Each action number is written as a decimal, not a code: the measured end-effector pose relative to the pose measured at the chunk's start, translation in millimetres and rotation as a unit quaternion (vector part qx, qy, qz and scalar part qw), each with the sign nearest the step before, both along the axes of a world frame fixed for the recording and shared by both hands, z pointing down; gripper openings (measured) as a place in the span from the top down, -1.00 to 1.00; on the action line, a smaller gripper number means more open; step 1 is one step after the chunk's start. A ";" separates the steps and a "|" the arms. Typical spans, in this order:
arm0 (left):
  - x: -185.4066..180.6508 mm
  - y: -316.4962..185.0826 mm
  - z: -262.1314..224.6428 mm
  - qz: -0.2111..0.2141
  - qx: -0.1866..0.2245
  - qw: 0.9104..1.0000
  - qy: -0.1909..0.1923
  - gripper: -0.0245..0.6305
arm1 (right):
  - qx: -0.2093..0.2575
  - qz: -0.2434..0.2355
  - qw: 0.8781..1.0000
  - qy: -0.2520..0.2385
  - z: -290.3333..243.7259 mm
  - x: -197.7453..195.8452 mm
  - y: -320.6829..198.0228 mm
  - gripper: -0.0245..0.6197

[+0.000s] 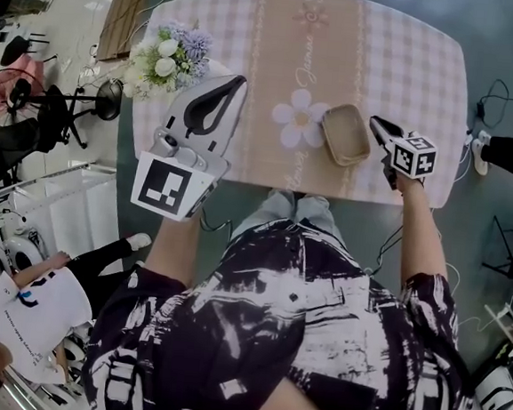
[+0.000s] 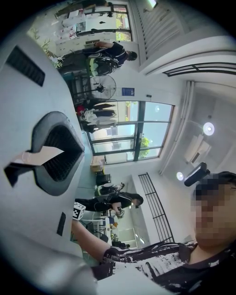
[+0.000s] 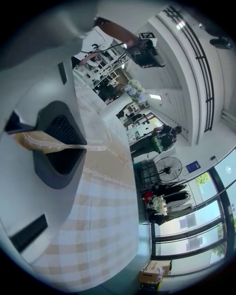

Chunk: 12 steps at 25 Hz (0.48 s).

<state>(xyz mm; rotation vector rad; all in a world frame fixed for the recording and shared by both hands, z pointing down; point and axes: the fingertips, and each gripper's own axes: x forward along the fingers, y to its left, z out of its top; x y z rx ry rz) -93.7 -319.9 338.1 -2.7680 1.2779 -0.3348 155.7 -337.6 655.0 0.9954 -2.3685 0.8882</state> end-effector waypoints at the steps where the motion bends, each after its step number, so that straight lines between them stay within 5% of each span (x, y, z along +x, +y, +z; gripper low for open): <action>1: 0.2 0.2 -1.8 -0.001 -0.002 1.000 -0.001 0.93 | 0.016 0.000 1.000 -0.004 -14.3 -0.2 -3.3 0.85; 7: 4.3 0.1 -23.3 0.003 0.021 1.000 0.012 0.93 | 0.153 0.010 0.988 -0.025 -130.2 -3.8 -29.7 0.85; 12: 3.7 -1.3 -44.8 0.006 0.044 0.999 0.017 0.93 | 0.287 0.014 0.957 -0.040 -252.4 -12.4 -35.5 0.85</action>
